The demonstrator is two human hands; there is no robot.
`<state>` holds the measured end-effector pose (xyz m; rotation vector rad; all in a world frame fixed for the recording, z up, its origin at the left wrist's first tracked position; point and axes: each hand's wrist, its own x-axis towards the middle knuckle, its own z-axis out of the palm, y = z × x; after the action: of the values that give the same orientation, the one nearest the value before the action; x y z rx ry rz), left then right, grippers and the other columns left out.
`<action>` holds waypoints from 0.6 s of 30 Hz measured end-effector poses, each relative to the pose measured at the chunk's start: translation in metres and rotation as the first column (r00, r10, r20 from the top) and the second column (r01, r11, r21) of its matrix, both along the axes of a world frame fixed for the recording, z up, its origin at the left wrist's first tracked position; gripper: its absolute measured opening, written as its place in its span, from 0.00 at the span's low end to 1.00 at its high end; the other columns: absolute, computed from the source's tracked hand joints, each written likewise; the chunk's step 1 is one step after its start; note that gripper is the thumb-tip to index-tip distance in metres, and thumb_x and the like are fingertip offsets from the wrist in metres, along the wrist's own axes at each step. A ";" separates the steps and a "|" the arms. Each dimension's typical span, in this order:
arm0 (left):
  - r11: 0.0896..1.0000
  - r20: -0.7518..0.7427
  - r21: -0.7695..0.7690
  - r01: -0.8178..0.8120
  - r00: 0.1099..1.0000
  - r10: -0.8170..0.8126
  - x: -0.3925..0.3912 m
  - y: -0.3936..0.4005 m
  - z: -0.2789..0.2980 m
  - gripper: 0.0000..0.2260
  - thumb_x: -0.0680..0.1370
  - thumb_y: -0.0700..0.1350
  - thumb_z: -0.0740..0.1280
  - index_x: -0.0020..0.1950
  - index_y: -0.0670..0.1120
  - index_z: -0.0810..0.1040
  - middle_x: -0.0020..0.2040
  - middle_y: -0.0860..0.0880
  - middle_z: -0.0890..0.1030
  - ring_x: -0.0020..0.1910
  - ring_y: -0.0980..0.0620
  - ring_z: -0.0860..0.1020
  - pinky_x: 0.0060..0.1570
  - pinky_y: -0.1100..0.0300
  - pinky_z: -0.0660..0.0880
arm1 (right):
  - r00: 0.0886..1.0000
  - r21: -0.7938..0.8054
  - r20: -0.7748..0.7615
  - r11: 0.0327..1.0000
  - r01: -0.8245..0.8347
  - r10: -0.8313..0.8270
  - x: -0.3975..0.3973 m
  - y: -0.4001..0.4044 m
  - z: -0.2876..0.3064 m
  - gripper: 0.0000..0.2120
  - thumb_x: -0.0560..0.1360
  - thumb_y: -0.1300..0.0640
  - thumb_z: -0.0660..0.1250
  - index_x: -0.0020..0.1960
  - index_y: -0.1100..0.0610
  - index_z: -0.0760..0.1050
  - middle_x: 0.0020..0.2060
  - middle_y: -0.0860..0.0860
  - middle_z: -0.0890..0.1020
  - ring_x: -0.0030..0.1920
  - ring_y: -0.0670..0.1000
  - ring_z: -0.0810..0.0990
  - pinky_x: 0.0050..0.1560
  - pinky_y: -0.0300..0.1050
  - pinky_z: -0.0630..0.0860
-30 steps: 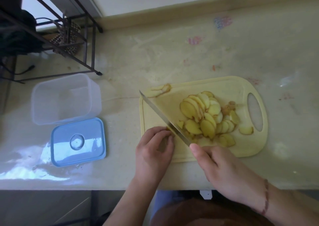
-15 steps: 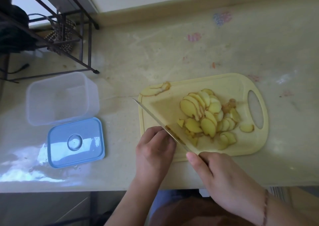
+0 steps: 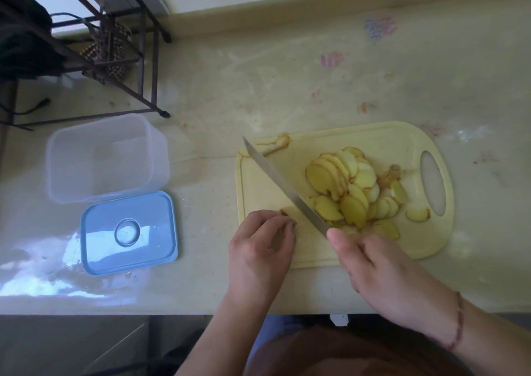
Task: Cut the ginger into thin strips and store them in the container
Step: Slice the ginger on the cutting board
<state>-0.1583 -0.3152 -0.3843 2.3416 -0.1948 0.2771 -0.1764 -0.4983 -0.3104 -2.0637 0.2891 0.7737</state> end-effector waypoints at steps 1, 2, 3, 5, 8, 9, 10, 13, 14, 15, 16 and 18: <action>1.000 0.001 0.000 -0.002 1.000 0.002 0.000 0.000 0.000 0.03 0.71 0.34 0.76 0.42 0.41 0.86 0.42 0.48 0.83 0.41 0.56 0.80 0.44 0.70 0.76 | 1.000 -0.008 0.010 1.000 -0.010 0.011 -0.003 0.002 0.002 0.30 0.73 0.30 0.48 0.29 0.54 0.63 0.21 0.48 0.69 0.24 0.45 0.69 0.33 0.44 0.69; 1.000 -0.001 0.000 -0.003 1.000 0.003 0.000 0.000 0.000 0.04 0.70 0.34 0.77 0.42 0.41 0.86 0.42 0.48 0.83 0.40 0.56 0.80 0.43 0.69 0.76 | 1.000 -0.014 0.022 1.000 -0.022 0.022 -0.006 0.004 0.005 0.30 0.72 0.30 0.48 0.29 0.54 0.63 0.21 0.47 0.70 0.24 0.45 0.69 0.32 0.43 0.68; 1.000 -0.006 0.002 -0.004 1.000 0.004 0.000 0.001 0.001 0.04 0.70 0.33 0.76 0.41 0.41 0.86 0.41 0.48 0.83 0.39 0.56 0.79 0.42 0.70 0.75 | 0.999 -0.019 0.035 0.999 -0.031 0.032 -0.008 0.007 0.006 0.29 0.72 0.30 0.49 0.28 0.54 0.62 0.20 0.46 0.69 0.25 0.45 0.69 0.32 0.41 0.66; 1.000 -0.020 0.009 -0.007 1.000 0.007 0.001 0.001 0.002 0.05 0.69 0.33 0.76 0.41 0.41 0.86 0.40 0.49 0.83 0.38 0.56 0.79 0.41 0.71 0.74 | 0.998 -0.024 0.055 0.999 -0.041 0.042 -0.012 0.010 0.007 0.29 0.72 0.30 0.49 0.28 0.54 0.61 0.20 0.47 0.68 0.25 0.47 0.67 0.31 0.40 0.64; 1.000 -0.037 0.017 -0.007 0.999 0.007 0.002 0.002 0.002 0.07 0.67 0.31 0.77 0.40 0.42 0.85 0.40 0.49 0.82 0.37 0.56 0.78 0.39 0.69 0.74 | 0.997 -0.038 0.065 0.998 -0.049 0.051 -0.015 0.010 0.007 0.30 0.73 0.30 0.49 0.29 0.55 0.61 0.21 0.47 0.68 0.25 0.47 0.67 0.30 0.40 0.62; 1.000 -0.039 0.021 -0.008 0.999 0.009 0.002 0.002 0.002 0.07 0.67 0.32 0.78 0.39 0.42 0.85 0.40 0.50 0.82 0.37 0.56 0.79 0.38 0.67 0.75 | 0.996 -0.043 0.064 0.998 -0.052 0.054 -0.015 0.010 0.007 0.30 0.73 0.30 0.49 0.29 0.55 0.61 0.22 0.47 0.69 0.26 0.47 0.68 0.30 0.41 0.63; 1.000 -0.040 0.022 -0.010 0.999 0.011 0.002 0.002 0.002 0.06 0.67 0.32 0.77 0.39 0.42 0.85 0.40 0.50 0.82 0.36 0.56 0.79 0.37 0.66 0.75 | 0.997 -0.047 0.059 0.998 -0.051 0.054 -0.016 0.011 0.007 0.30 0.72 0.30 0.48 0.29 0.55 0.61 0.22 0.47 0.70 0.26 0.47 0.68 0.31 0.41 0.64; 1.000 -0.040 0.016 -0.014 0.999 0.014 0.002 0.001 0.002 0.04 0.68 0.35 0.76 0.39 0.42 0.85 0.39 0.50 0.82 0.36 0.56 0.79 0.36 0.66 0.75 | 0.998 -0.047 0.031 0.997 -0.053 0.054 -0.014 0.014 0.001 0.30 0.72 0.29 0.47 0.29 0.55 0.62 0.21 0.48 0.68 0.26 0.47 0.68 0.32 0.42 0.66; 1.000 -0.041 0.012 -0.013 0.999 0.014 0.002 0.001 0.002 0.03 0.69 0.35 0.75 0.39 0.42 0.85 0.39 0.50 0.82 0.36 0.56 0.79 0.36 0.65 0.75 | 0.998 -0.040 0.026 0.998 -0.055 0.056 -0.011 0.016 -0.002 0.31 0.71 0.28 0.46 0.30 0.55 0.62 0.22 0.48 0.67 0.26 0.46 0.68 0.33 0.42 0.66; 1.000 -0.039 0.008 -0.012 0.999 0.012 0.002 0.001 0.002 0.03 0.69 0.35 0.75 0.39 0.42 0.85 0.39 0.50 0.82 0.36 0.56 0.79 0.36 0.65 0.75 | 0.998 -0.032 0.027 0.998 -0.058 0.059 -0.008 0.018 -0.005 0.31 0.71 0.28 0.46 0.30 0.54 0.63 0.22 0.48 0.67 0.26 0.46 0.68 0.33 0.42 0.66; 1.000 -0.039 0.007 -0.011 0.999 0.011 0.002 0.001 0.002 0.03 0.69 0.35 0.75 0.39 0.42 0.85 0.39 0.50 0.82 0.36 0.55 0.79 0.37 0.66 0.76 | 0.998 -0.025 0.034 0.998 -0.059 0.060 -0.003 0.021 -0.008 0.31 0.71 0.28 0.45 0.30 0.54 0.63 0.21 0.47 0.68 0.26 0.45 0.68 0.32 0.42 0.66; 1.000 -0.046 0.011 -0.007 0.999 0.008 0.002 0.001 0.002 0.02 0.70 0.35 0.75 0.39 0.41 0.85 0.40 0.49 0.83 0.37 0.55 0.80 0.39 0.68 0.75 | 0.997 -0.011 0.052 0.999 -0.052 0.052 0.005 0.025 -0.012 0.29 0.70 0.28 0.44 0.28 0.52 0.63 0.19 0.45 0.68 0.24 0.44 0.68 0.30 0.40 0.65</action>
<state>-0.1559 -0.3141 -0.3819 2.3571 -0.1654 0.2266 -0.1710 -0.4736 -0.3224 -2.1039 0.2108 0.7499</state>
